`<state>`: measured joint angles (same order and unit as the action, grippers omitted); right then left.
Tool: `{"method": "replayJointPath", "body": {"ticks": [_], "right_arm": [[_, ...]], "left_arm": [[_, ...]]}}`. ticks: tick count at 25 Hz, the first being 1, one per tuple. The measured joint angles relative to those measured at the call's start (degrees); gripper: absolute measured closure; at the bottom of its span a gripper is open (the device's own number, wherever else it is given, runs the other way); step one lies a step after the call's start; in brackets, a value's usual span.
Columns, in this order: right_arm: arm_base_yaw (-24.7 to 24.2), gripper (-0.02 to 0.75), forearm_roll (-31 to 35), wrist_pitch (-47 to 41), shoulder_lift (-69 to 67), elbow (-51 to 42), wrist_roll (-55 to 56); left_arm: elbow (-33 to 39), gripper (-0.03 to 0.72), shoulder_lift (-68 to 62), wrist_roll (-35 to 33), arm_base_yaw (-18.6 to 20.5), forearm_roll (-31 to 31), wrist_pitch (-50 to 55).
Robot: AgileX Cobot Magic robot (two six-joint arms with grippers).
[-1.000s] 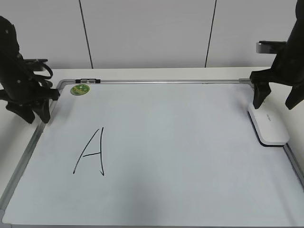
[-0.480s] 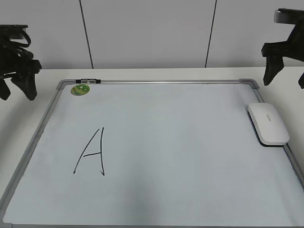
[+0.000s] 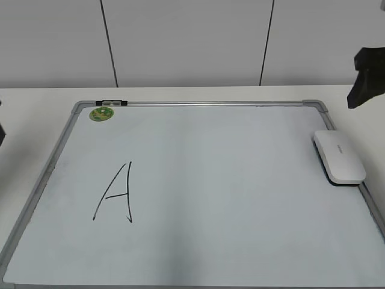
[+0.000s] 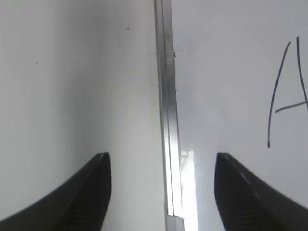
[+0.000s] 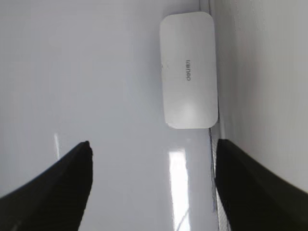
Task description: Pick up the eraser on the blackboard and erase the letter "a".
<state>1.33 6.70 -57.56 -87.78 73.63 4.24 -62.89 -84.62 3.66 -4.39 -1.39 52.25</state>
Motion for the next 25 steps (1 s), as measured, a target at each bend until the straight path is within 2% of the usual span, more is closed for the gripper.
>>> {"method": "replayJointPath", "body": {"ticks": [5, 10, 18, 25], "right_arm": [[3.23, 0.151, 0.58, 7.61, 8.38, -11.46, 0.00], [4.46, 0.153, 0.69, 8.72, 17.67, -21.37, 0.00], [4.46, 0.162, 0.79, 4.65, 42.47, -34.94, -0.11], [4.46, 0.162, 0.45, -6.03, 65.91, -38.79, -0.36]], "left_arm": [[12.54, 0.193, 16.87, -0.01, 0.00, 2.84, -3.60], [18.83, 0.193, 32.69, 0.03, -0.16, 4.54, -4.60], [26.90, 0.194, 50.64, 0.03, -5.17, 4.29, 1.82], [27.54, 0.193, 66.33, 0.12, -6.44, 4.13, 11.39]]}}
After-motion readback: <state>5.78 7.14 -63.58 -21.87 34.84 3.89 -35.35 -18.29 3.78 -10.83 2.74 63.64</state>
